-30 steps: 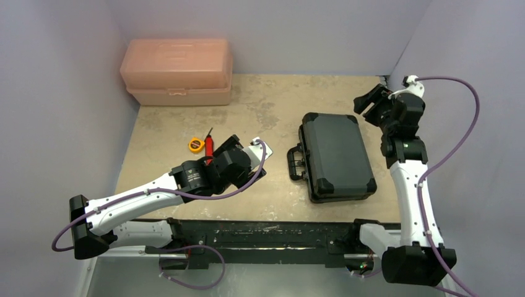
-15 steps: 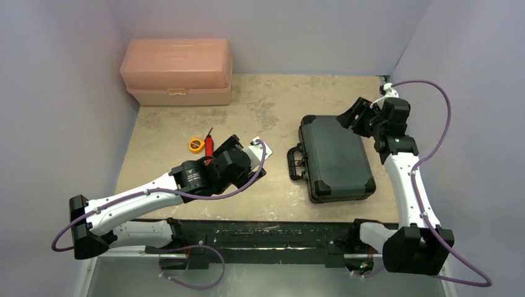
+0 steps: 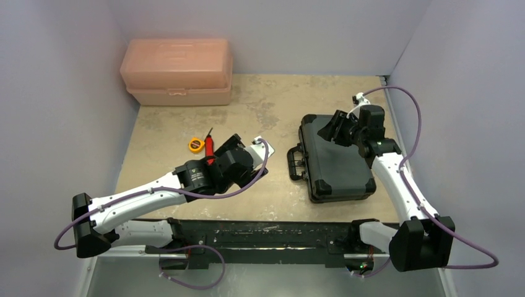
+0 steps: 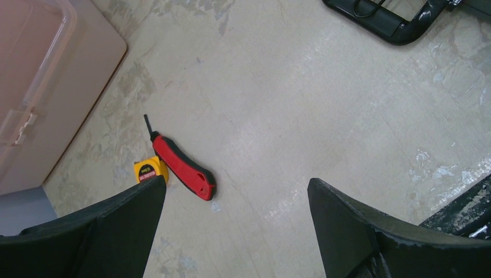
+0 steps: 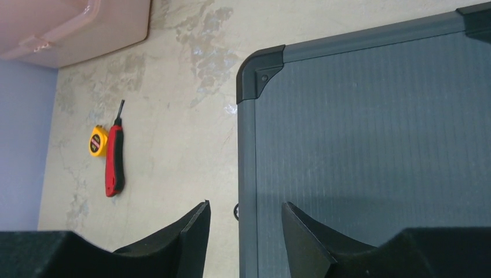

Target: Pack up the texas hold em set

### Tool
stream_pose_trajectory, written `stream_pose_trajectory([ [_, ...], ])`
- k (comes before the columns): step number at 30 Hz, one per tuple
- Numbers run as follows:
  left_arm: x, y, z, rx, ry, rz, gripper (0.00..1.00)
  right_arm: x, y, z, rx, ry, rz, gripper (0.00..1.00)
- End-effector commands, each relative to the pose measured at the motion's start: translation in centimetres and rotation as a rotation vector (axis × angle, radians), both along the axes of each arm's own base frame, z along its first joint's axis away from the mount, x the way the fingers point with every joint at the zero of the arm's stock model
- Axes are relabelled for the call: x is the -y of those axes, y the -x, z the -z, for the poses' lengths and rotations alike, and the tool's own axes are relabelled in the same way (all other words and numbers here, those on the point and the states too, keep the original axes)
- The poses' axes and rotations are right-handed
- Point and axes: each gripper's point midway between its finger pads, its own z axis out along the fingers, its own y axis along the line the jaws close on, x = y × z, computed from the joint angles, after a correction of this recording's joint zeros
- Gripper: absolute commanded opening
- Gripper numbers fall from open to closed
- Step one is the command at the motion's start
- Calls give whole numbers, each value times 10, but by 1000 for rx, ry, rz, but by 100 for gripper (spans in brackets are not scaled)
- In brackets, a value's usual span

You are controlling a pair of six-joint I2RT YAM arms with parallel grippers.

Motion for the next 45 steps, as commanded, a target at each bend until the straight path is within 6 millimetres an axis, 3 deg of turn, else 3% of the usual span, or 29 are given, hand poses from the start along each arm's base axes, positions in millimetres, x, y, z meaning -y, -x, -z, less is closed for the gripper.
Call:
stream_pose_trajectory([
  [1, 9, -9, -15, 47, 55, -43, 93, -14, -3, 2, 20, -25, -39, 51],
  [9, 11, -19, -23, 78, 177, -166, 99, -21, 7, 23, -27, -14, -61, 47],
  [13, 11, -24, -8, 76, 215, -228, 100, -24, 7, 27, -29, -13, -81, 45],
  [27, 33, -35, 37, -360, 627, -268, 93, -40, 8, 19, -11, -47, -162, 39],
  [32, 54, -35, 52, -510, 739, -188, 76, -36, 13, 28, -31, -30, -142, 35],
  [40, 78, -52, 64, -574, 762, -156, 43, -30, 19, 54, -92, 1, -114, 33],
  [45, 91, -64, 82, -613, 739, -161, 33, -21, 20, 84, -149, 42, -81, 31],
])
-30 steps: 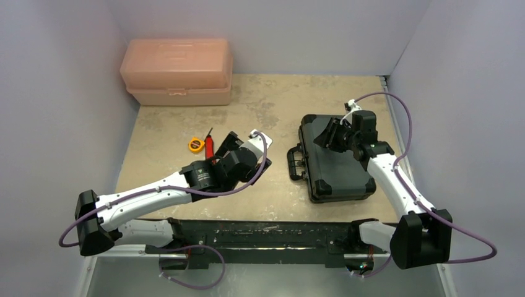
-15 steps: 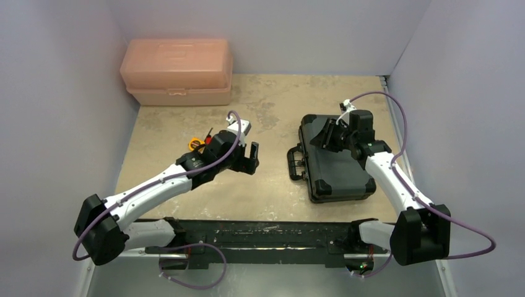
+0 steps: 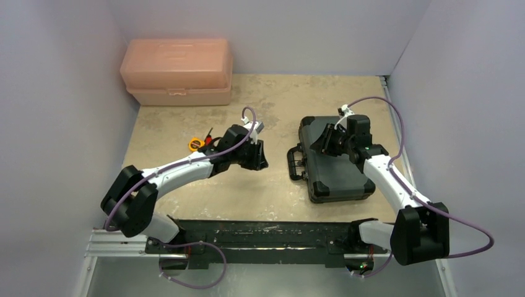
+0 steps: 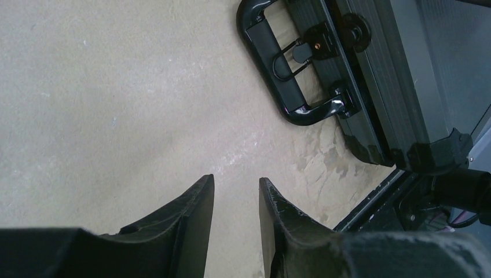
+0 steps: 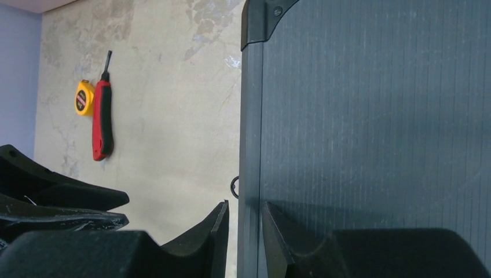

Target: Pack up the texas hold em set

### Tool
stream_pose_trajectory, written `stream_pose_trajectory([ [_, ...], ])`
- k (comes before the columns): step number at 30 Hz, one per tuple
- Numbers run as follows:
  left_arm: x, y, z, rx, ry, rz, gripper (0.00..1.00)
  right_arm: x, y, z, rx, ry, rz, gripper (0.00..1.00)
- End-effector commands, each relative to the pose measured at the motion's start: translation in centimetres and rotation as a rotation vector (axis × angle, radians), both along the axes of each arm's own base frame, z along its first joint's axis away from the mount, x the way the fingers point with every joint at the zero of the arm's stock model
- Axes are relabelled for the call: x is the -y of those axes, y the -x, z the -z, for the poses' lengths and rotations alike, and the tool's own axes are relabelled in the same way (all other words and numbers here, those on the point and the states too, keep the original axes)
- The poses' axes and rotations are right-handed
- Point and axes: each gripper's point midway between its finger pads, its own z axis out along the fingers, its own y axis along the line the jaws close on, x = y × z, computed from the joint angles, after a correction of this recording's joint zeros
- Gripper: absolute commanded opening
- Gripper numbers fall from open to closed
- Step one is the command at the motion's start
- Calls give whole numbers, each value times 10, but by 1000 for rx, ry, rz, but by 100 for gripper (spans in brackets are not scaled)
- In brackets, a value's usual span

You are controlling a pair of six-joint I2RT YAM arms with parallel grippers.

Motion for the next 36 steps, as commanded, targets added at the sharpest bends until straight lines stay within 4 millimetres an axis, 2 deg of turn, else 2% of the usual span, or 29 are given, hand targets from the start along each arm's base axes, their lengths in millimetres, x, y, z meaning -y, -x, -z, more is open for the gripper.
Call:
stream_pose_trajectory([
  [1, 27, -21, -19, 38, 92, 28, 32, 12, 2, 35, -59, 75, 40, 31],
  [7, 41, -31, -2, -9, 91, 31, 24, 24, 11, 69, -161, 107, 127, 26],
  [12, 57, -44, 3, -11, 118, 38, 16, 31, 21, 90, -228, 135, 165, 21],
  [16, 66, -49, 14, -40, 119, 54, 0, 32, 25, 93, -237, 134, 179, 18],
  [25, 76, -57, 32, -70, 108, 67, 0, 32, 24, 90, -233, 139, 173, 17],
  [36, 88, -55, 54, -126, 107, 94, 0, 31, 25, 92, -243, 136, 166, 14],
])
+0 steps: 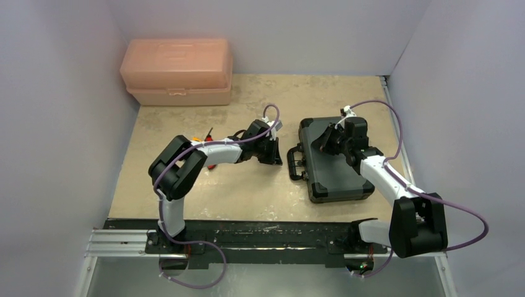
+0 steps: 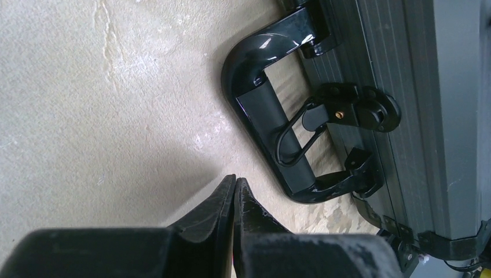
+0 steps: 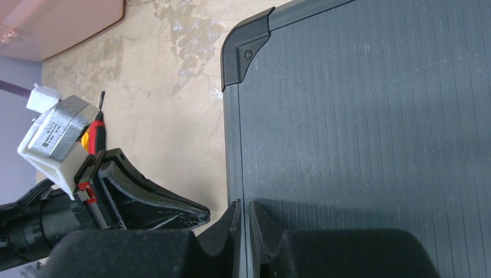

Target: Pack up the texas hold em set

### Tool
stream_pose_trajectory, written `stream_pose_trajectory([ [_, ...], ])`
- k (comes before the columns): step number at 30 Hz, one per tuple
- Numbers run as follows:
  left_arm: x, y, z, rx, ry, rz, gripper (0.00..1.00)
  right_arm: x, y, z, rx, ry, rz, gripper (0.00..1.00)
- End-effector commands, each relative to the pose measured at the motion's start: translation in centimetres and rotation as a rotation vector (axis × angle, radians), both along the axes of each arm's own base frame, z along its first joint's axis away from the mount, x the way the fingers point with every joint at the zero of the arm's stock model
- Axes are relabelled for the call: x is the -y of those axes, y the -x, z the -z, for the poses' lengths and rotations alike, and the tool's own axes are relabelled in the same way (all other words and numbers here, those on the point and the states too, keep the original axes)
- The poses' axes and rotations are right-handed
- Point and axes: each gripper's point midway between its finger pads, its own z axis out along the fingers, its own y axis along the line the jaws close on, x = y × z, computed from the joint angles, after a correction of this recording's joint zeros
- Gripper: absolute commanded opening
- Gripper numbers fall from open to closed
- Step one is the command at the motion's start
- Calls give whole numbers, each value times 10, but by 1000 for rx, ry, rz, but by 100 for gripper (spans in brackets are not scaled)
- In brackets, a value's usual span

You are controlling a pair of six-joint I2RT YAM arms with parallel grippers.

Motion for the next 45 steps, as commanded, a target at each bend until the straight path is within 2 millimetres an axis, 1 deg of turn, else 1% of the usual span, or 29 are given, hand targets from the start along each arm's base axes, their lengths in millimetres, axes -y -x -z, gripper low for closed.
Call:
stream_pose_trajectory([
  [1, 18, -10, -15, 28, 71, 24, 0, 25, 48, 69, -272, 138, 42, 14],
  [8, 32, -3, -12, 19, 74, 58, 0, 25, 48, 70, -276, 137, 41, 13],
  [13, 42, 1, -19, 32, 77, 82, 0, 24, 47, 70, -278, 136, 37, 12],
  [16, 45, 3, -22, 45, 66, 92, 0, 24, 48, 71, -281, 135, 36, 11],
  [20, 48, 5, -20, 41, 64, 98, 0, 24, 47, 71, -282, 136, 36, 11],
  [39, 60, -3, -25, 51, 77, 109, 0, 26, 50, 76, -297, 142, 45, 7],
  [45, 64, -4, -24, 42, 85, 114, 0, 26, 51, 78, -301, 142, 46, 6],
])
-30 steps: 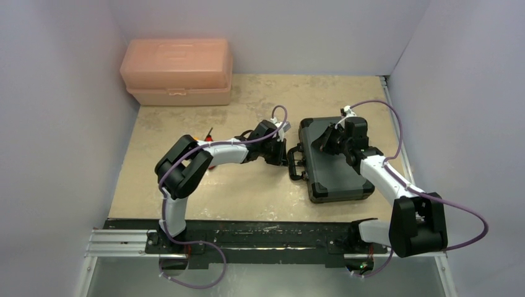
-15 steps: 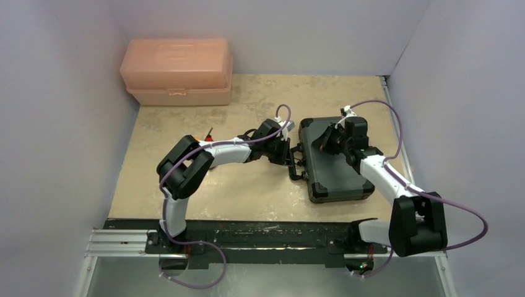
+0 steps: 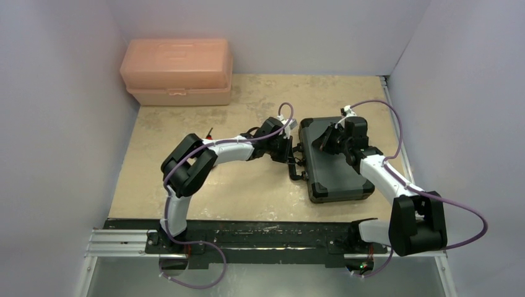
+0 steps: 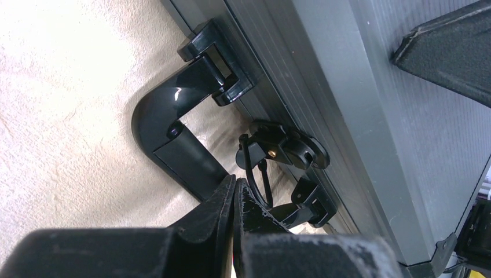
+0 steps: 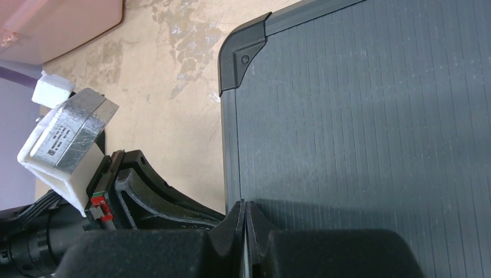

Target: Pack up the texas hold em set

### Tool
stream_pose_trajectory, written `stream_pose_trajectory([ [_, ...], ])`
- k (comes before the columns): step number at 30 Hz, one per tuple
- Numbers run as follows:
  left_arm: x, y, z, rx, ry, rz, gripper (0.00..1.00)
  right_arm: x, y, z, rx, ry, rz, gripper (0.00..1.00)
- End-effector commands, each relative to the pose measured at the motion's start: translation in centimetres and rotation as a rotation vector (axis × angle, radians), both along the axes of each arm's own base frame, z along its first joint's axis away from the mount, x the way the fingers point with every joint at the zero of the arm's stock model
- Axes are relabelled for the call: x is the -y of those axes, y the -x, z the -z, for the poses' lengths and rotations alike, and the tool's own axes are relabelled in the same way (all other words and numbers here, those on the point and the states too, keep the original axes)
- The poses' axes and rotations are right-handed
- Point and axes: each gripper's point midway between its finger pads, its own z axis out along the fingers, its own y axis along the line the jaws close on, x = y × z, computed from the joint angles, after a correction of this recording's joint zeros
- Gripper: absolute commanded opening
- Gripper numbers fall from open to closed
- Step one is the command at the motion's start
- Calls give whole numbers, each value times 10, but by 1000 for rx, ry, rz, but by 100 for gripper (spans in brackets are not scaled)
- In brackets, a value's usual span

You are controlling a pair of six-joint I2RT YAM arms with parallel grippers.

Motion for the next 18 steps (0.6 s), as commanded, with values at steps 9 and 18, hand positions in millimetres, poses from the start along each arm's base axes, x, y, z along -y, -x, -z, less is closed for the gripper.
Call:
stream_pose_trajectory([
  [9, 23, -4, -18, 22, 66, 32, 0, 26, 53, 76, -301, 143, 44, 5],
  [18, 31, -3, -26, 28, 78, 46, 0, 26, 54, 77, -302, 143, 43, 4],
])
